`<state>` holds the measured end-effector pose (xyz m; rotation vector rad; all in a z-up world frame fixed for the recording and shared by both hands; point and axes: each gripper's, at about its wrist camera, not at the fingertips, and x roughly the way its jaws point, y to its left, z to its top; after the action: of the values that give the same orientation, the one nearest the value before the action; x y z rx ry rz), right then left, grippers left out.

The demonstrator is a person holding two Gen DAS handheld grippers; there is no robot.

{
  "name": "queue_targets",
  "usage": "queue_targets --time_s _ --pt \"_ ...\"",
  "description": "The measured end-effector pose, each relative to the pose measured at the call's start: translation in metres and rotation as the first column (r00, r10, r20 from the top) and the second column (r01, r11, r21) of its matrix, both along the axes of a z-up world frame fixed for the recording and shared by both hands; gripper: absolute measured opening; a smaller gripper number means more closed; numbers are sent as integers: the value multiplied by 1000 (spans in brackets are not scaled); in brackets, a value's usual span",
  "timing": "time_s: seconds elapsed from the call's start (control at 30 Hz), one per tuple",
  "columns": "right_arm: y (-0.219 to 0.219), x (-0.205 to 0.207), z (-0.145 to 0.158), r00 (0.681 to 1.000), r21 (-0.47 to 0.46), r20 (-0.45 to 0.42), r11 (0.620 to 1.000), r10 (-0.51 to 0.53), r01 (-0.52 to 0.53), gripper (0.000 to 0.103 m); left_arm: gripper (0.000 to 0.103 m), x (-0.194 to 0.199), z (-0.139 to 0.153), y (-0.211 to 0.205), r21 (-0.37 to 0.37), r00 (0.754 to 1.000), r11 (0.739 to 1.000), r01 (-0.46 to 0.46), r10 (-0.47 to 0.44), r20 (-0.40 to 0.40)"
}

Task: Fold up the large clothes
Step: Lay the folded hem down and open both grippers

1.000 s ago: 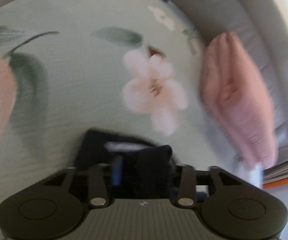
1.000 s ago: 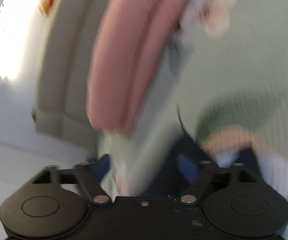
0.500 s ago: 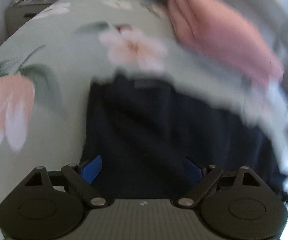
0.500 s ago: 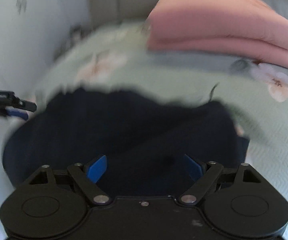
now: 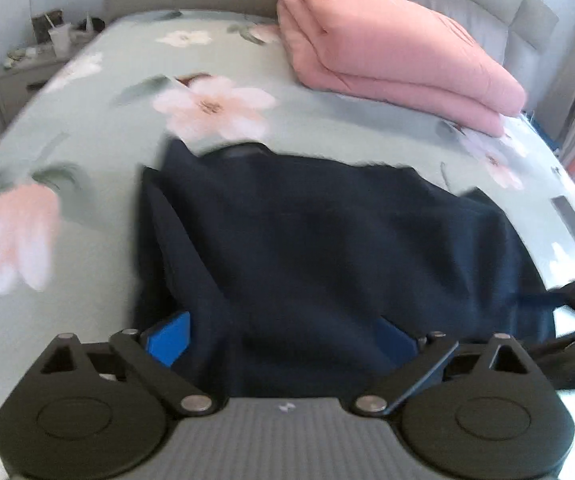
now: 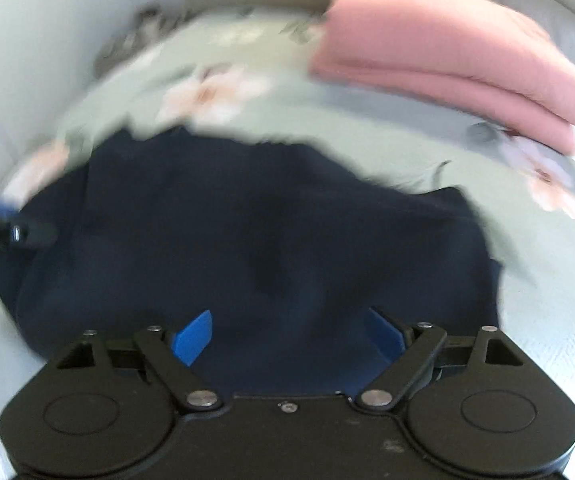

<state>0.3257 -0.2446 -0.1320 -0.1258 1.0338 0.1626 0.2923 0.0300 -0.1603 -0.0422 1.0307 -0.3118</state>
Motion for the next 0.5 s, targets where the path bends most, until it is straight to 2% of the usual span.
queue_targets --time_s 0.03,0.07,0.1,0.13,0.17,0.23,0.27,0.33,0.4,0.47,0.5 --pt "8 -1 -11 999 -24 -40 1000 11 -12 100 99 -5 -7 -8 10 1000 1000 0 0 -9" --pt "10 -5 -26 997 -36 -74 999 -4 1 100 99 -9 -20 -17 58 1000 998 24 -23 -12" --pt "5 -9 -37 997 -21 -74 999 -30 28 102 101 -12 -34 -27 166 999 985 54 -53 -8" --pt "-2 -14 -45 997 14 -61 999 -49 50 103 103 -15 -46 -33 281 998 958 55 -59 5" --pt "-15 -21 -50 997 74 -55 995 -58 62 102 103 -19 -54 -31 329 998 943 44 -54 23" --pt "-45 -29 -53 992 160 -89 982 -85 98 102 103 -17 -52 -10 272 1000 962 1 -6 17" --pt "-52 -33 -51 988 168 -105 977 -117 134 102 103 -10 -49 6 298 997 952 -70 70 11" --pt "-71 -39 -54 979 77 -130 983 -156 167 102 103 2 -49 40 346 981 919 -192 193 33" --pt "-86 -52 -61 979 -40 -126 987 -163 159 102 103 2 -53 75 281 961 926 -253 274 -38" --pt "-110 -66 -63 970 35 -127 977 -206 212 102 93 -2 -51 94 289 936 903 -319 348 -55" --pt "-117 -70 -62 957 35 -140 964 -255 262 103 91 -4 -47 98 283 933 902 -327 355 -53"
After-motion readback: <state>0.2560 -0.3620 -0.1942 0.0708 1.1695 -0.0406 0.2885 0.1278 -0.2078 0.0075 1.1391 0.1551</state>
